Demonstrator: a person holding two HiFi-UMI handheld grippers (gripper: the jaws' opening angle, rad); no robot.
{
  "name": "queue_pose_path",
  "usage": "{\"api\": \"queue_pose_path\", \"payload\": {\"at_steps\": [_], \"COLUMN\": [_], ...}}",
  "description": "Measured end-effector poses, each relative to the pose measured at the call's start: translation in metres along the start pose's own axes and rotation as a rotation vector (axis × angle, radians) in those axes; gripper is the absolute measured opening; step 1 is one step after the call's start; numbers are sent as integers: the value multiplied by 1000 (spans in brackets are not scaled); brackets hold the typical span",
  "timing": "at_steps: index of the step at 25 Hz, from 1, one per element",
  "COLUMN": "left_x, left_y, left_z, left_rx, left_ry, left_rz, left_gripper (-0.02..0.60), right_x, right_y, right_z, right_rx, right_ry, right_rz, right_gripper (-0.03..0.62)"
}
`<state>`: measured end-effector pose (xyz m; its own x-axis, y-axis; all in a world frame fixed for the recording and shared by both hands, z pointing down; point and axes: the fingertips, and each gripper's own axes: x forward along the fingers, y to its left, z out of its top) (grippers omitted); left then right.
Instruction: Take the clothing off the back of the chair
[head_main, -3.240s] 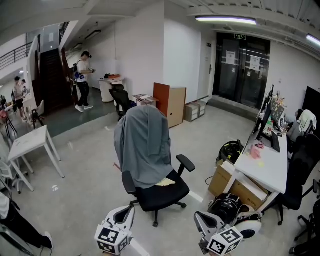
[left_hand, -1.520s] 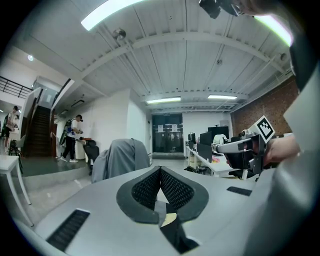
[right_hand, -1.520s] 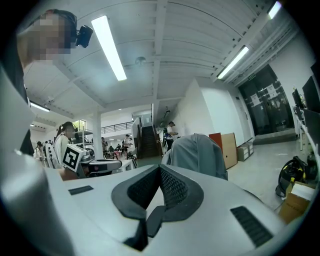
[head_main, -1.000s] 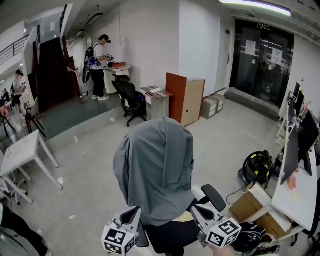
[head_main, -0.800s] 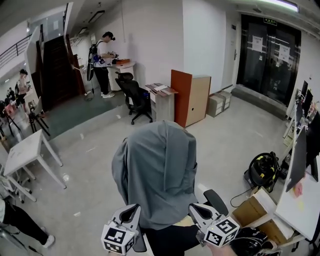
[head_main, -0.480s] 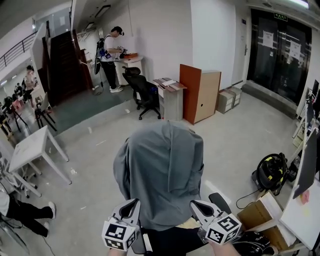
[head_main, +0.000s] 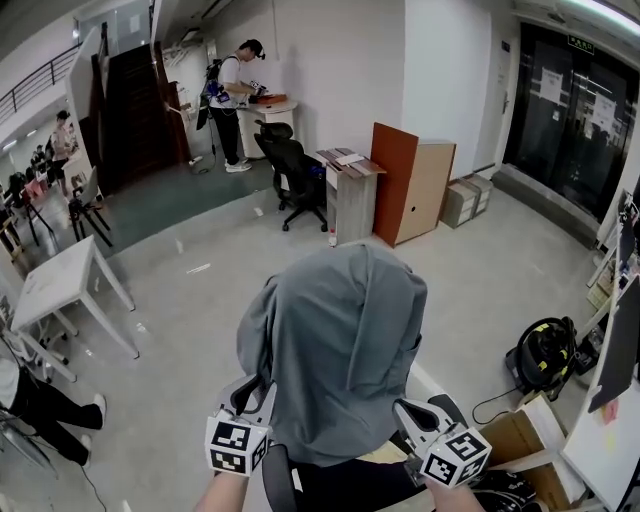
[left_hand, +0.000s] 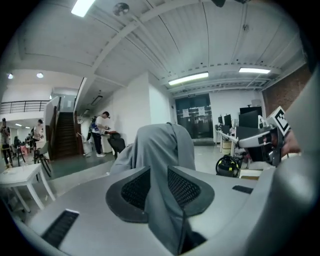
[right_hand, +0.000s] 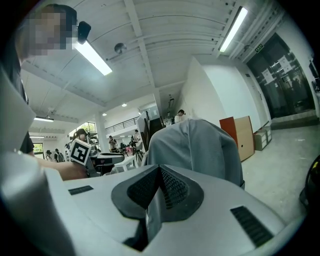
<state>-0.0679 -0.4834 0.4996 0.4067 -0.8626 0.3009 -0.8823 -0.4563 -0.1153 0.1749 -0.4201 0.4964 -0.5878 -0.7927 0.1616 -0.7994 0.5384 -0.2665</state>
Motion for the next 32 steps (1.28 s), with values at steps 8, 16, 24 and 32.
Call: {"api": "queue_pose_path", "payload": {"at_steps": [8,16,24,32], "left_x": [59,107,118,90], "left_y": [56,96,116,134], "left_z": [-40,-87,-103,-53], "left_rx": [3,41,43,37], "left_ry": [107,245,322,186], "left_rz": [-3,15,59,111], "left_gripper": [206,221,94,9], "right_x": [36,52,60,60], "right_y": [9,5,11,14], "right_z": [-5,-18,-26,-20], "right_rx": [-16,14,29,23], "right_ry": [54,86,107,95], "right_rz": [-20,-54,-65,-51], "right_gripper": [15,15,15,15]}}
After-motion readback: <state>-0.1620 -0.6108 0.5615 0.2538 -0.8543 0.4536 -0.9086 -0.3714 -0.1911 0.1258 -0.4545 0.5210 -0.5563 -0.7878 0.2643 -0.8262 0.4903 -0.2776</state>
